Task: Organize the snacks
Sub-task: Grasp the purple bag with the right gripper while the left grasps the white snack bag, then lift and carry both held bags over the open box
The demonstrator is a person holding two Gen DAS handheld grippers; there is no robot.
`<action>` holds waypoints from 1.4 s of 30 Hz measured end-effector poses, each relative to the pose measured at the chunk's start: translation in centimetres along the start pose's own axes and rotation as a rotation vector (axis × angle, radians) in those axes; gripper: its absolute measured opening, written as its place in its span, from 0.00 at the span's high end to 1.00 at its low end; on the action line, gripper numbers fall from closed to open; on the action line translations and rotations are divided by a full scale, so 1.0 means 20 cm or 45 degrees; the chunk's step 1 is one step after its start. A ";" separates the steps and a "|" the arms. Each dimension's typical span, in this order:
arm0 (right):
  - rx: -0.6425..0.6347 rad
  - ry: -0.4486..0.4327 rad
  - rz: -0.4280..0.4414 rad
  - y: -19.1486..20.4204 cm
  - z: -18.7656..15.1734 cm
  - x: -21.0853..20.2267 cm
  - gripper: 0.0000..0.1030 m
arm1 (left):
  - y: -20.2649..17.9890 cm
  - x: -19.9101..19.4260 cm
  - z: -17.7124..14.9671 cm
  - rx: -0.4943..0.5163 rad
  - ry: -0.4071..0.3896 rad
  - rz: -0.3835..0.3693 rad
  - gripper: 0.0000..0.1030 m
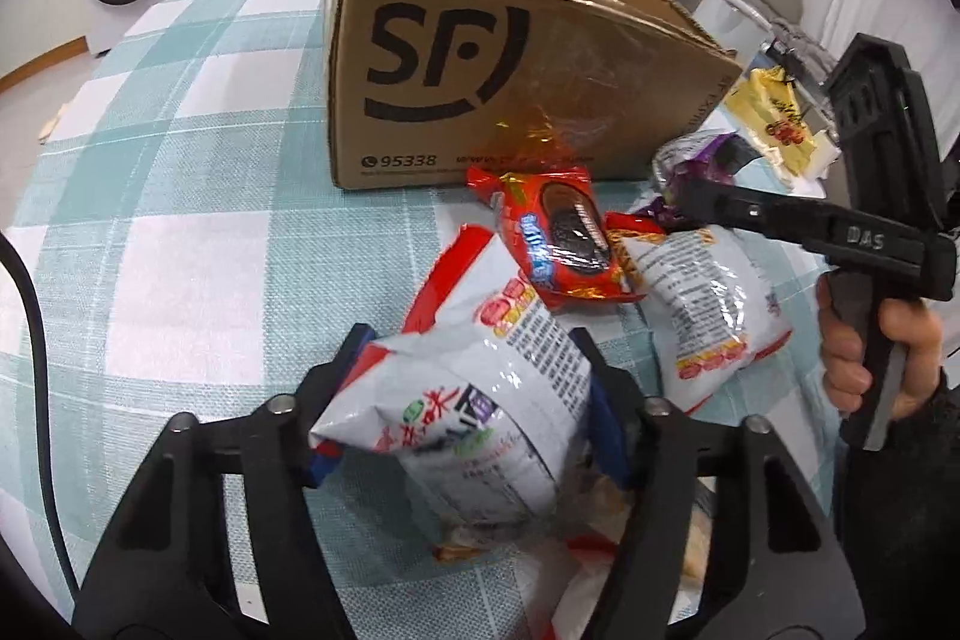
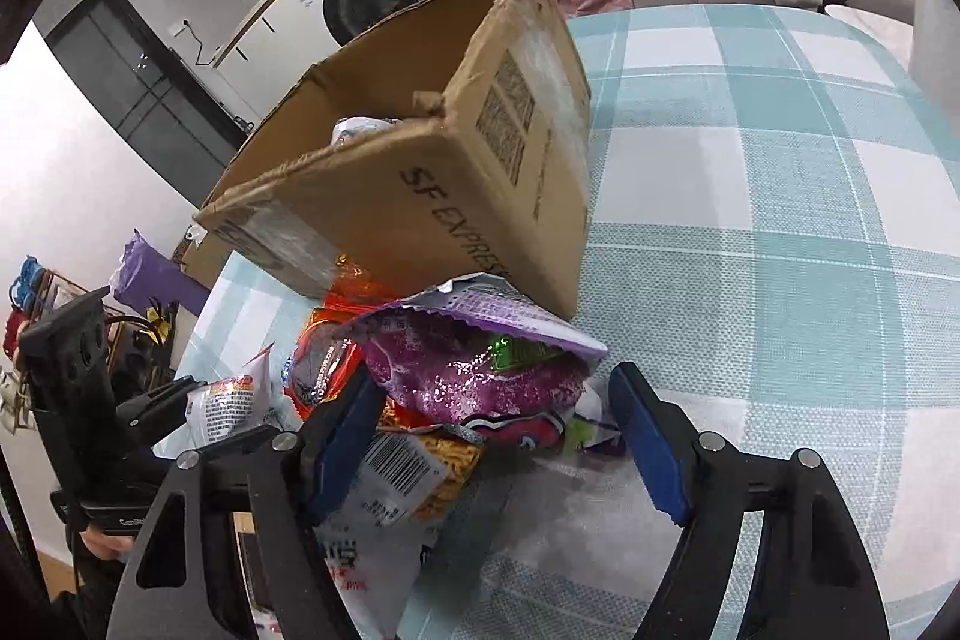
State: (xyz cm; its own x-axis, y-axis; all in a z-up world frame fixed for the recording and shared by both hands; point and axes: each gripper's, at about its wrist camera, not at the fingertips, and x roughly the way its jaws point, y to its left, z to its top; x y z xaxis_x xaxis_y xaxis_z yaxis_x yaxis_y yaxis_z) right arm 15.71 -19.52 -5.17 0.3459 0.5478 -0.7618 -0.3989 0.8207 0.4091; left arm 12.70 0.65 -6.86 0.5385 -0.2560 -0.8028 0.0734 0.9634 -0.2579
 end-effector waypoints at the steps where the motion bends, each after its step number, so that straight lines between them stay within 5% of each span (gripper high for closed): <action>1: -0.008 -0.009 0.007 0.01 0.00 0.00 0.34 | 0.00 0.00 0.00 0.001 -0.004 0.001 0.43; 2: -0.024 -0.021 0.015 0.02 0.00 -0.01 0.43 | 0.00 -0.01 0.00 0.002 -0.010 0.004 0.43; 5: -0.060 -0.031 0.005 0.06 0.00 -0.01 0.44 | 0.00 -0.03 0.00 -0.003 -0.036 0.012 0.44; 42: -0.131 -0.249 0.120 0.22 0.02 -0.39 0.46 | -0.16 -0.46 0.19 0.042 -0.295 0.030 0.44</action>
State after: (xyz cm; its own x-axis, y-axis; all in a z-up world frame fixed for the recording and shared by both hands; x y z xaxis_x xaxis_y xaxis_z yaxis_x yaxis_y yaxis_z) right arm 11.65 -20.10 2.71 0.4570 0.6504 -0.6067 -0.5180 0.7492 0.4129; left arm 10.71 0.25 3.31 0.7184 -0.2121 -0.6625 0.0838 0.9718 -0.2203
